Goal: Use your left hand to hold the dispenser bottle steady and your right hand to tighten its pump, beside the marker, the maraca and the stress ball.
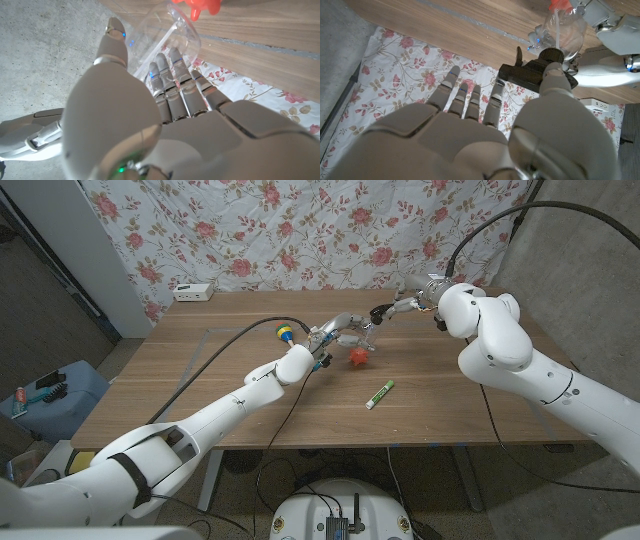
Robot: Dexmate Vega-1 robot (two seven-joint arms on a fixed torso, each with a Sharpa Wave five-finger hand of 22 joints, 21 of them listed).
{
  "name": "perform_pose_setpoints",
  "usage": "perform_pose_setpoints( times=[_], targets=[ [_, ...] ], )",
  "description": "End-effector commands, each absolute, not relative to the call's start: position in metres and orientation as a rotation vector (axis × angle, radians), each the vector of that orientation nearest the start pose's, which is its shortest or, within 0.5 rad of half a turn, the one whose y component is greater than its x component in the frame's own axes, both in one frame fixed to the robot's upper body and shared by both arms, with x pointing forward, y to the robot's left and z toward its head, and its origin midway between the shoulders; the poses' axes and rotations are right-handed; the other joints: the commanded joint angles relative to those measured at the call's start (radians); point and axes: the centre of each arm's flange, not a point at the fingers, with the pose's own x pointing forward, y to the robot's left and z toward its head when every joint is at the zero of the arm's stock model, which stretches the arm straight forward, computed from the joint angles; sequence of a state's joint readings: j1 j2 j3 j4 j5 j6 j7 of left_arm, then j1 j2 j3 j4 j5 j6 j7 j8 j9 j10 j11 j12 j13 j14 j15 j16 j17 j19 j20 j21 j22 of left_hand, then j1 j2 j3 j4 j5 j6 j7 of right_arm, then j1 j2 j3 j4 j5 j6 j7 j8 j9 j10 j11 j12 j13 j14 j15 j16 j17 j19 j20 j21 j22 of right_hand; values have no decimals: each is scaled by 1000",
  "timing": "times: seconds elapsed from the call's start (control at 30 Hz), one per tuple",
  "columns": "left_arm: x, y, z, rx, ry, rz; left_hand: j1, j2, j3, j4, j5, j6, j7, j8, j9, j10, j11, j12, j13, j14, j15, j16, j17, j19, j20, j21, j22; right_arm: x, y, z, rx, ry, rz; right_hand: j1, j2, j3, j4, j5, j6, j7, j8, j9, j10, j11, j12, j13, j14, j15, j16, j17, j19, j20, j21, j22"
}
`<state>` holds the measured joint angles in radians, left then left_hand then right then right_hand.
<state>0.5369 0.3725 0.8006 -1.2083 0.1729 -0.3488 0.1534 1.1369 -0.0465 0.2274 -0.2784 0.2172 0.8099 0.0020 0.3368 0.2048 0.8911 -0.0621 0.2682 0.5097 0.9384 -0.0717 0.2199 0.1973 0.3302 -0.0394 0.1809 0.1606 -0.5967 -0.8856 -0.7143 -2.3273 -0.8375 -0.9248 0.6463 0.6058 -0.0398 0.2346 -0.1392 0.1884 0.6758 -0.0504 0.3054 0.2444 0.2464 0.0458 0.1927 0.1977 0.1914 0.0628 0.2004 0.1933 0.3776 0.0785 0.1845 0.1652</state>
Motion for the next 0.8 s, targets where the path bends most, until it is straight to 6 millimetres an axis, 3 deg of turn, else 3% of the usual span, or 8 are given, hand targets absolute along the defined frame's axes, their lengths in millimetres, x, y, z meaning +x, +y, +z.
perform_pose_setpoints(
  times=[0.03, 0.8],
  targets=[
    [645, 64, 12, 824, -890, -382, -3, 120, 132, 120, 5, 228, -46, 4, 3, 72, -63, 2, 4, 72, -133, 3, 6, 6, -92, -1, 1, 490, -186, 116, -1503, -298, -109, -8, -1, 1, 6, -3, 34, 2, 17, 8, 17, 2, 8, 2, 17, -3, 5, 3, 8, -5, 5, 3],
    [650, 61, 13, 821, -888, -385, -4, 119, 135, 121, 5, 227, -48, 2, 3, 75, -62, -2, 6, 75, -131, 5, 6, 6, -92, -1, 1, 493, -181, 117, -1464, -277, -133, -39, 11, 12, 16, -1, 175, 7, 73, 4, 118, -4, 31, 0, 87, -25, 22, 2, 43, -10, 11, 2]
  ],
)
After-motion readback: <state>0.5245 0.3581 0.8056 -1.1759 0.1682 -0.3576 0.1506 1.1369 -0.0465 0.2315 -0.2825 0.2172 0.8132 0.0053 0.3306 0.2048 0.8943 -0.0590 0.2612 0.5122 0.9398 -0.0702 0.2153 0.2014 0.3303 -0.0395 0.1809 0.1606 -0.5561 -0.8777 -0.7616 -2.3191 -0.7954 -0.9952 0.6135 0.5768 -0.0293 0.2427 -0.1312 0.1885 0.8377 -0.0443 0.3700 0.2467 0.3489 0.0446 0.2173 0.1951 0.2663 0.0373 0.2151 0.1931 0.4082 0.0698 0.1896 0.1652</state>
